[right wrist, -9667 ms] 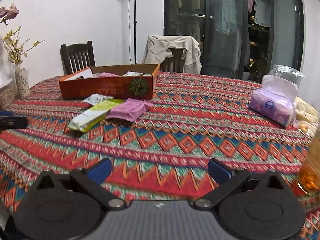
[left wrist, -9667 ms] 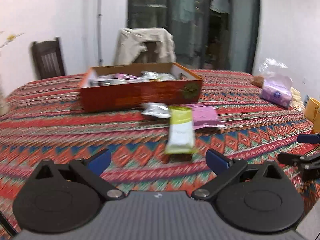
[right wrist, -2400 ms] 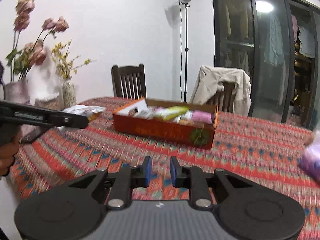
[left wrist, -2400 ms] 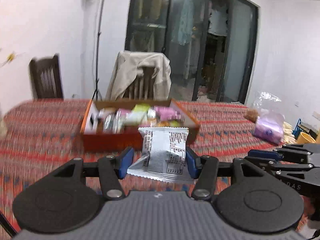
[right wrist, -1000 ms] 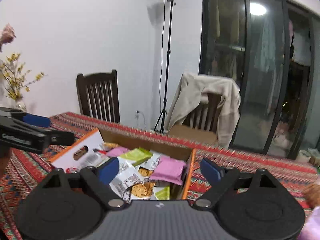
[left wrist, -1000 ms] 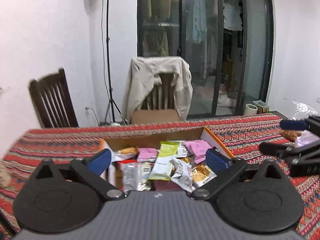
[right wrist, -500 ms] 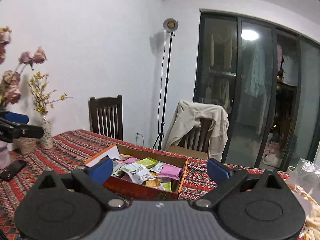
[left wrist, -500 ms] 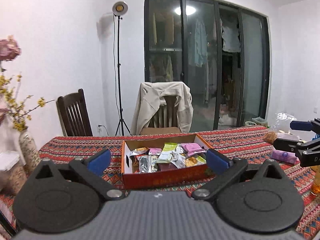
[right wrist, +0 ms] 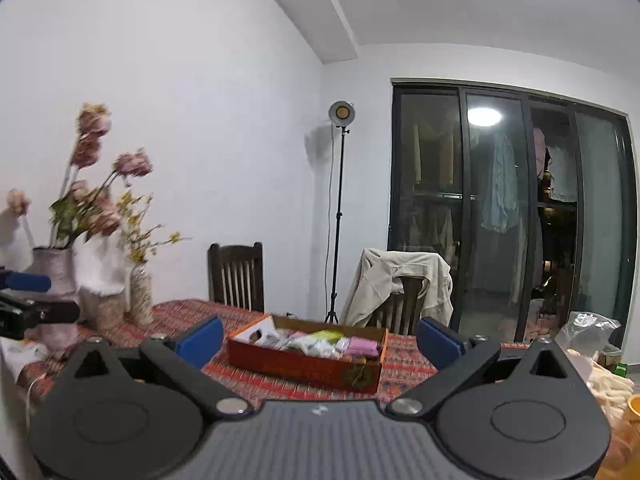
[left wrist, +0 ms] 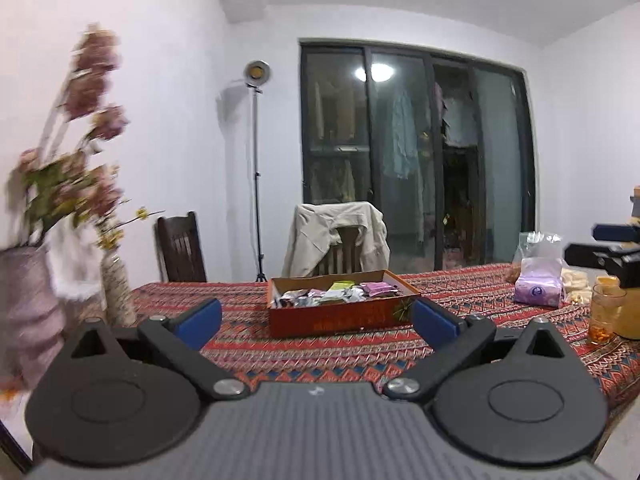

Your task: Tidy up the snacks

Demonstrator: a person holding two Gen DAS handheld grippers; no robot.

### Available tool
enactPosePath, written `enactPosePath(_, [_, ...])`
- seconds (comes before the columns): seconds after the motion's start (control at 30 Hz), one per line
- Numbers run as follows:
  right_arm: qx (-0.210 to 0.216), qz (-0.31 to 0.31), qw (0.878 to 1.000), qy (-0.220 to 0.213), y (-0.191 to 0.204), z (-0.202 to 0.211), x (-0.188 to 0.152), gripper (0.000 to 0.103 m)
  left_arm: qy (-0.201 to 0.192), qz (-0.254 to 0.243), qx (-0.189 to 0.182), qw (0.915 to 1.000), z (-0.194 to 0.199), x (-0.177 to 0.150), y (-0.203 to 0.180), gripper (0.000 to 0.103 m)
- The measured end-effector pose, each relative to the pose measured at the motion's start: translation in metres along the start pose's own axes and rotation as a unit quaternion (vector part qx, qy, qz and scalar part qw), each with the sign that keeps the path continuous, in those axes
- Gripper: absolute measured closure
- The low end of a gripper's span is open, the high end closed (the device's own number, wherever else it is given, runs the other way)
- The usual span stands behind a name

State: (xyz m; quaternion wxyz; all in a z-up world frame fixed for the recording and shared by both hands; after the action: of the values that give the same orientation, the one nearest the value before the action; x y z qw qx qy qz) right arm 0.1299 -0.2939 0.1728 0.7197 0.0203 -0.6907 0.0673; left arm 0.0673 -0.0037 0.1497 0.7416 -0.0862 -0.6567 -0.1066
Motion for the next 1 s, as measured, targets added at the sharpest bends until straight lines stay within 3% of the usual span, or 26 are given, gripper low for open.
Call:
enactPosePath(0.13, [-0.017,0.010,1.000,-0.010,0.011,0.048,-0.032,0.000,-0.006,0.018,0.003,0.9998,0.038,-0.037,0.003,0.000])
enactPosePath(0.27, [-0.043,0.002,0.999,0.009,0.022,0.077,-0.078,0.000,0.019,0.004,0.025,0.9995,0.043,-0.067,0.009,0.000])
enactPosePath(0.43, [-0.059,-0.027,0.995,0.077,0.035,0.067,-0.146,0.000,0.064,0.041,0.065,0.9950,0.021,-0.112,0.030,0.000])
enactPosePath(0.53, [-0.059,-0.025,0.993,0.103,0.047,0.055,-0.173,0.000,0.095,0.036,0.053,0.9934,0.007,-0.131,0.025,0.000])
enactPosePath(0.67, [-0.051,-0.036,0.992,0.113,0.055,0.043,-0.183,0.000,0.101,0.044,0.036,0.9932,0.004,-0.137,0.020,0.000])
enactPosePath(1.0, [-0.044,-0.038,0.991,0.122,0.063,0.031,-0.179,0.000,0.106,0.043,0.034,0.9929,0.002,-0.137,0.020,0.000])
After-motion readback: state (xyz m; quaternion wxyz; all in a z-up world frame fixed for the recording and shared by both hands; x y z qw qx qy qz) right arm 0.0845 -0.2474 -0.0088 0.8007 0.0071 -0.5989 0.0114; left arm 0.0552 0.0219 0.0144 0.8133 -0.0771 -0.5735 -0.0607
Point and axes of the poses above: each gripper's, at about its wrist camera, not at the fingertips, and z roughly against the way its jaws point, y to its left, x to its top, the point moved 6 cm from there along -z, roughly the way its jaws point, and after that the axes turned 13 degrees about -x, right-handed, at the moved point
